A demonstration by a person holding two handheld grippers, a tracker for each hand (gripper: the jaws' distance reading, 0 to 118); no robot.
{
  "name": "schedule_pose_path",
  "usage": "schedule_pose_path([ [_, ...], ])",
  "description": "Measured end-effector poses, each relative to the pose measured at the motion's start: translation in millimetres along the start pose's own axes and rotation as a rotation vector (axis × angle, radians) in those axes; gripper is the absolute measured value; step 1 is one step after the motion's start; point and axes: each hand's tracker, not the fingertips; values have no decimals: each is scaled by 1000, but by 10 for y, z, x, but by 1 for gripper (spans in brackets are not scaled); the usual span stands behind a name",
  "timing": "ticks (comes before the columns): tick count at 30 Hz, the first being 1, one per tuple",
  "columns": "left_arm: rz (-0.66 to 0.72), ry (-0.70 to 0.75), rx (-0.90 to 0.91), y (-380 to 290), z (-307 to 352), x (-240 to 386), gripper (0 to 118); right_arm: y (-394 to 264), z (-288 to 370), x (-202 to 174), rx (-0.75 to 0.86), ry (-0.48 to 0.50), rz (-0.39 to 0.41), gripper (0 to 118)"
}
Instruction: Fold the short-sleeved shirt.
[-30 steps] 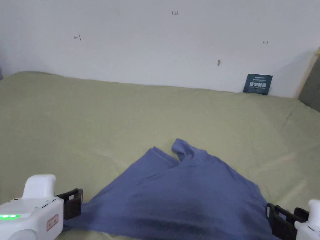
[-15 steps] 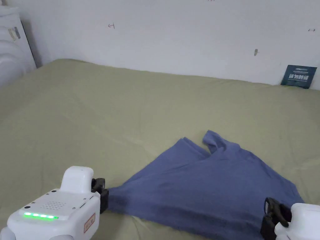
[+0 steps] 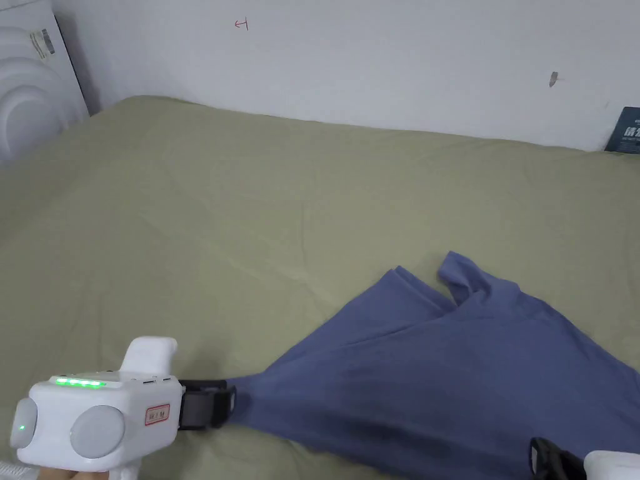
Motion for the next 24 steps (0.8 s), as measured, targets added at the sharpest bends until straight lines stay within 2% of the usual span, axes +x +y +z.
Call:
schedule_pose_path([
  [1, -15, 17, 1, 14, -49, 5, 118, -10, -26, -7, -6, 1, 1, 1],
  [3, -55, 98, -28, 71, -206, 4, 118, -23, -67, -27, -22, 10, 7, 1],
  [6, -36, 73, -62, 94, -397, -28, 116, -52, -120, -36, -39, 19, 14, 1],
  [7, -29, 61, -81, 108, -429, -25, 106, -64, -138, -33, -44, 21, 17, 1],
  [8, -33, 73, -87, 90, -468, -17, 89, -72, -162, -28, -50, 20, 20, 1],
  [10, -53, 103, -75, 83, -432, 27, 71, -85, -190, -7, -58, 22, 22, 1],
  [11, -62, 62, -73, 93, -383, 36, 44, -89, -209, 10, -63, 20, 22, 1],
  [12, -49, 34, -69, 83, -335, 50, 6, -95, -234, 36, -66, 21, 22, 1],
  [13, -30, 5, -55, 80, -320, 70, 0, -103, -264, 60, -68, 16, 18, 1],
  [17, -57, 36, -45, 41, -330, 168, 0, -74, -479, 259, -95, -15, -30, 1],
  [24, 8, 25, -30, 20, -233, 245, 0, 450, -1291, 858, -139, -83, -19, 1],
])
